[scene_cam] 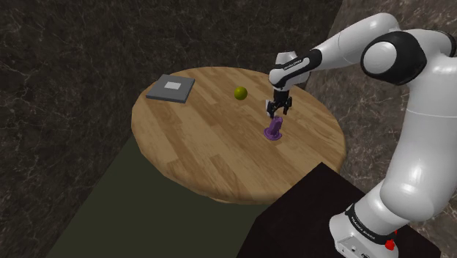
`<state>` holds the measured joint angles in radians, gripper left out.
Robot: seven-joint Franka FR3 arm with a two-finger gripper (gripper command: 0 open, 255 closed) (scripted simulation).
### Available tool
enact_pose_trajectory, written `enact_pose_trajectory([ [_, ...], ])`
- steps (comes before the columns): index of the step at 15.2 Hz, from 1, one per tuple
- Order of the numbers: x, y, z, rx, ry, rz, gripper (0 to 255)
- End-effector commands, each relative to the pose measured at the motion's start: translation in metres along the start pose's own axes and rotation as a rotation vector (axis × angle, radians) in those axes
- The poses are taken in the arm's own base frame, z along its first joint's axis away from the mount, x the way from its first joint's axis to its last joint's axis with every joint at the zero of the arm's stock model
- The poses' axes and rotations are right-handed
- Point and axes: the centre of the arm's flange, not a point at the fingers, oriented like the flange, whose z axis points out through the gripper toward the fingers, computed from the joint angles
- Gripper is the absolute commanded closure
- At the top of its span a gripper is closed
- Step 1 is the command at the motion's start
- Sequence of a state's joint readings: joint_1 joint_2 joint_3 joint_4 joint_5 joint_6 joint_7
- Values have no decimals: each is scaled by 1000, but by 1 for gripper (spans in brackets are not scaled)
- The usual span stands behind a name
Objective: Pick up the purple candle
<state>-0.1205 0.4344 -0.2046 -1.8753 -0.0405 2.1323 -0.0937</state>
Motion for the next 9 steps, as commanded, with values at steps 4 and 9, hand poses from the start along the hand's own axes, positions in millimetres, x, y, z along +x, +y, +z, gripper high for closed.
enact_pose_trajectory([
  [4, 7, -2, 26, -1, 0, 0, 0],
  [9, 8, -4, 35, -1, 0, 0, 255],
])
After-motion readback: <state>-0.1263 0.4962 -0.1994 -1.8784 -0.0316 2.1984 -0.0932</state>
